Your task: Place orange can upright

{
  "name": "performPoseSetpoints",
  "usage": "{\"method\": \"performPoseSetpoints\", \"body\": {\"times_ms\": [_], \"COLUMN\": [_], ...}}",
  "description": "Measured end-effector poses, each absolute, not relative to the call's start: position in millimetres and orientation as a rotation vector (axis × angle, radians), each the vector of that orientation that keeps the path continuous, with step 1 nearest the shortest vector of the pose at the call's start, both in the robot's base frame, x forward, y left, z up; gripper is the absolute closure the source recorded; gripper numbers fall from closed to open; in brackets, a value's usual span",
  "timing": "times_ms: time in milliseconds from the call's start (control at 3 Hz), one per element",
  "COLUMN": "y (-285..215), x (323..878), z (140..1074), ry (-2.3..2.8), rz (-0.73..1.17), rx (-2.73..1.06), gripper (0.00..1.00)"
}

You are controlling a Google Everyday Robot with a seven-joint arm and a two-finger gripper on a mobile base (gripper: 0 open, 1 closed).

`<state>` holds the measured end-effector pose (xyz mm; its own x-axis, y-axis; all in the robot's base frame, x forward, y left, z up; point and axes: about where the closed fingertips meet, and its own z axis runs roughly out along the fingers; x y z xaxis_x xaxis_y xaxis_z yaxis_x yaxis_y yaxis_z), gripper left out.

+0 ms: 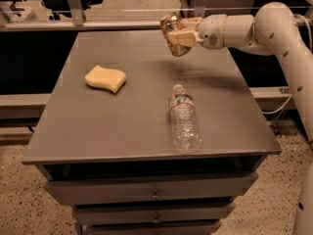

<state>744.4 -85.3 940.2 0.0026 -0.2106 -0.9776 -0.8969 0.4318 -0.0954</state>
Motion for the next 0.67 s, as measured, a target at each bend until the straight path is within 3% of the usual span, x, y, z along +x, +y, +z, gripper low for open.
{"method": "performPoseSetpoints", "body": {"times_ms": [667], "y": [-74.8], "x": [737.3], "z": [922.6], "ry": [1.355], "rz": [0.860], "rx": [-1.027], "gripper": [1.00]}}
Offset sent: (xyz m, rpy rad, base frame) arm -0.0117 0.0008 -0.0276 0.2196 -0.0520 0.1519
